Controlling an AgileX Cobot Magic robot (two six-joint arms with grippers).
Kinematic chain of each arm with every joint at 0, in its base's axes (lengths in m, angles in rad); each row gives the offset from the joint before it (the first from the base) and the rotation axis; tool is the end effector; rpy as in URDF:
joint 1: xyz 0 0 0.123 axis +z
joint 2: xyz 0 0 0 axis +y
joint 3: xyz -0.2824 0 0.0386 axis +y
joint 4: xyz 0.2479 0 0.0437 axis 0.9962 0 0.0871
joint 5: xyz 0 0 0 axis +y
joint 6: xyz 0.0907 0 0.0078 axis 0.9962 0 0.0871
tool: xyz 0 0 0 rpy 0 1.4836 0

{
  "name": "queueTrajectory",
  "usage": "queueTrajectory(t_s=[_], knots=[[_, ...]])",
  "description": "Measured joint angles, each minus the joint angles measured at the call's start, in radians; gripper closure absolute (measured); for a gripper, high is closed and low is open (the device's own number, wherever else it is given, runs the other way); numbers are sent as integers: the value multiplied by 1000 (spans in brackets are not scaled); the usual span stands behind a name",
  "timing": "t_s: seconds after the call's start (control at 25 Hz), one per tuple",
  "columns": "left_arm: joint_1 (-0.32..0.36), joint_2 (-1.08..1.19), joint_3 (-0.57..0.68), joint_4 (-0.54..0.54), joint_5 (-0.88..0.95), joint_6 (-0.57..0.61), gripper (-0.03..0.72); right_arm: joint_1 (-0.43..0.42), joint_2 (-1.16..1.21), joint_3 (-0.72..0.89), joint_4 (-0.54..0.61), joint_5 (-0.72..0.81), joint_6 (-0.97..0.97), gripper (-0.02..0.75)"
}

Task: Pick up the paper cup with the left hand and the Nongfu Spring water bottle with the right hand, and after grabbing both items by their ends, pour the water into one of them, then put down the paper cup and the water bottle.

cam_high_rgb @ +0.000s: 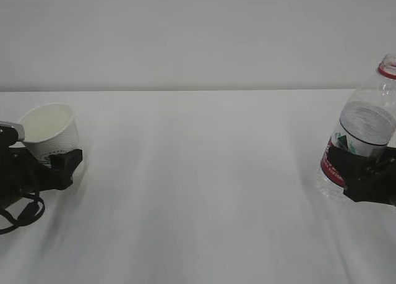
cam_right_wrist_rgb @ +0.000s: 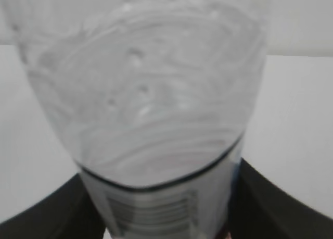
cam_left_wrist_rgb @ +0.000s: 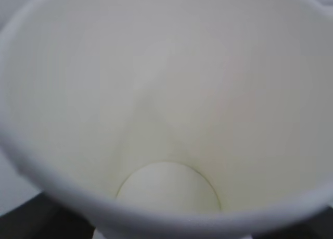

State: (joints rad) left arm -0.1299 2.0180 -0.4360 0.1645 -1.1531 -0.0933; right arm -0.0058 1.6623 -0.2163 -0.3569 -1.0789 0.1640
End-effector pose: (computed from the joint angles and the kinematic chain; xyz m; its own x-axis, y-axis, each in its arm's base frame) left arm 0.2783 -0.0501 0.0819 -0.3439 0.0189 -0.9388 0.2588 0.9630 -0.0754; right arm 0.2211 0.0267 0.1338 -0.2997 -0.0081 -0.9540 -0.2911 0.9531 0.0834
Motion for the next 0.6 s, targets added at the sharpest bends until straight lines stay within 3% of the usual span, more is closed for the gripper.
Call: queueTrajectory(t_s=[0.6], knots=[[0,0,0,328,0,-74,125,0,0,0,0,0,0,279]])
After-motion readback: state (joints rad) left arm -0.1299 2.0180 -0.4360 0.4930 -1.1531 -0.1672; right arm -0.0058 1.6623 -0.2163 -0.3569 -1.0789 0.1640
